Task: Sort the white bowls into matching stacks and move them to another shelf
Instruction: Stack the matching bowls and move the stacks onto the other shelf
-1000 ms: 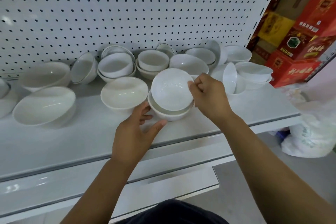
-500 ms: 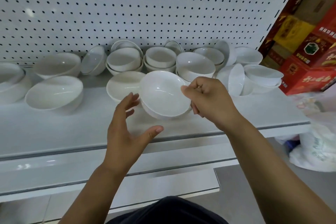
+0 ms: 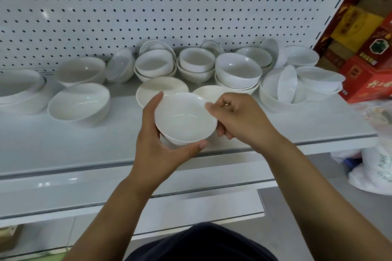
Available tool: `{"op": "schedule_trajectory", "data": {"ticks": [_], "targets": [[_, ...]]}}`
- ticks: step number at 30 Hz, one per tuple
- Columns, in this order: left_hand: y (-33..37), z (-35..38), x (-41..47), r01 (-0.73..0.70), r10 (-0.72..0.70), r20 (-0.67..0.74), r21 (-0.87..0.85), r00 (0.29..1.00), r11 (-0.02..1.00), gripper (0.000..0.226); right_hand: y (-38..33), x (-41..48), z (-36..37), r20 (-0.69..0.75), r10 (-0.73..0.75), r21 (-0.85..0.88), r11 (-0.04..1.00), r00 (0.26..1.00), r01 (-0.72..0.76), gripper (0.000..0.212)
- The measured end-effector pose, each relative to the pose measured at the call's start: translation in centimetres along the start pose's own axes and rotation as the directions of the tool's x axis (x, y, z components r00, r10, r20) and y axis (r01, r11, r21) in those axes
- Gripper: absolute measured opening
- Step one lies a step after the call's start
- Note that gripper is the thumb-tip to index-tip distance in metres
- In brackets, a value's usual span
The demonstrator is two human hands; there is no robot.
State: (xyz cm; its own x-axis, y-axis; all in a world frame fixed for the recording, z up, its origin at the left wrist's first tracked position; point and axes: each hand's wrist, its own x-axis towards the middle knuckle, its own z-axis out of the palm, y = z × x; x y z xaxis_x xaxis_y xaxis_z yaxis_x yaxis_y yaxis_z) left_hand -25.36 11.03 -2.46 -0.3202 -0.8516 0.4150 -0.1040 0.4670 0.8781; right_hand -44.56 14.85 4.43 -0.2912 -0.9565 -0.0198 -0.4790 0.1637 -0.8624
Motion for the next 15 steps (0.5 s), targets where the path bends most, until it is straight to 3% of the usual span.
{"op": "schedule_trajectory", "data": {"ticks": [3,6,11,15], "targets": [[1.0,0.5,0.7,0.005,-0.009,-0.036,-0.086,0.999,0.996,0.107,0.5,-0.1,-1.7,-0.051,0.004,0.126,0.992,0.999,0.002,0.042],[2.2,1.4,1.5,-0.017,0.016,-0.015,-0.100,1.000,0.995,0.104,2.3,0.2,-4.3,-0.243,0.012,0.218,0.975,0.970,0.043,0.037],[3.6,4.2,2.1,0.016,-0.007,0.075,-0.118,0.997,0.993,0.101,6.8,0.7,-10.0,-0.512,0.072,0.171,0.985,0.856,0.019,0.026],[4.2,8.2,0.8,0.091,-0.064,0.174,-0.156,0.983,0.984,0.105,8.8,1.5,-12.7,-0.523,0.075,0.097,0.995,0.849,-0.028,0.023]]}}
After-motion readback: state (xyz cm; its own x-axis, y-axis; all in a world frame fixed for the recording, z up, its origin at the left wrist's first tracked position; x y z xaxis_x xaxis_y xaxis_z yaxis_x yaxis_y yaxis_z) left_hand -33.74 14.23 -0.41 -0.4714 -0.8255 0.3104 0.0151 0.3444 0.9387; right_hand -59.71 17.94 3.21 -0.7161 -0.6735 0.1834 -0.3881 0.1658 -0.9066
